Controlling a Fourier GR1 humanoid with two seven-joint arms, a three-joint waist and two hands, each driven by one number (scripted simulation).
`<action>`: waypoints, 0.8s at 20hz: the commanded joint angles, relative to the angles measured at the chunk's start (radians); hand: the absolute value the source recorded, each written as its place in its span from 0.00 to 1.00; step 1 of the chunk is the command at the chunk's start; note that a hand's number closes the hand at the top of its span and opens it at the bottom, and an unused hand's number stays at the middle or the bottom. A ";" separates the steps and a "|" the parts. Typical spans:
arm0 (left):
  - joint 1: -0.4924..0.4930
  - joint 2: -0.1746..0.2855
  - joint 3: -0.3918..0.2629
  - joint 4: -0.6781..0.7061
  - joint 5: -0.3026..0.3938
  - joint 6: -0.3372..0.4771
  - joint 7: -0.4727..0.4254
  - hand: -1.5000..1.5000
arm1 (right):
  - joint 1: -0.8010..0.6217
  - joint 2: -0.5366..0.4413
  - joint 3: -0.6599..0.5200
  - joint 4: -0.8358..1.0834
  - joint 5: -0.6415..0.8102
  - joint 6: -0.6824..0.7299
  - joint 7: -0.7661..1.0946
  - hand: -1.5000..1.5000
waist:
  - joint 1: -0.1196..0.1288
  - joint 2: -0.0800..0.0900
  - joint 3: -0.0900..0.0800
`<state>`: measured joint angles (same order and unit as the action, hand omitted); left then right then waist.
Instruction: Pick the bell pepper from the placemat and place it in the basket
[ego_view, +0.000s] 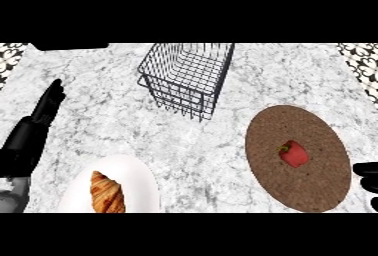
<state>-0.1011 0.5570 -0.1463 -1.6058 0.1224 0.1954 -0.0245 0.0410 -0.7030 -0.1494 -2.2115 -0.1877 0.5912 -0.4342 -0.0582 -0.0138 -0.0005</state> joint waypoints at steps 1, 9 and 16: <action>-0.040 -0.006 -0.004 0.012 -0.003 -0.011 0.001 0.50 | -0.070 -0.178 -0.148 -0.036 0.173 0.069 -0.030 0.00 | 0.011 0.008 0.001; -0.057 0.009 0.019 0.027 0.008 -0.066 -0.006 0.50 | -0.012 -0.384 -0.199 -0.005 0.348 0.188 -0.151 0.00 | 0.049 0.013 0.002; -0.062 -0.055 -0.011 0.021 -0.041 -0.051 -0.003 0.50 | 0.092 -0.387 -0.109 0.110 0.595 0.038 -0.310 0.00 | 0.060 0.014 0.002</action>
<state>-0.1710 0.5196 -0.1412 -1.5455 0.1075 0.1363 -0.0483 0.1016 -1.0716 -0.2815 -2.1747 0.2996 0.5866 -0.5825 -0.0080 0.0007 0.0011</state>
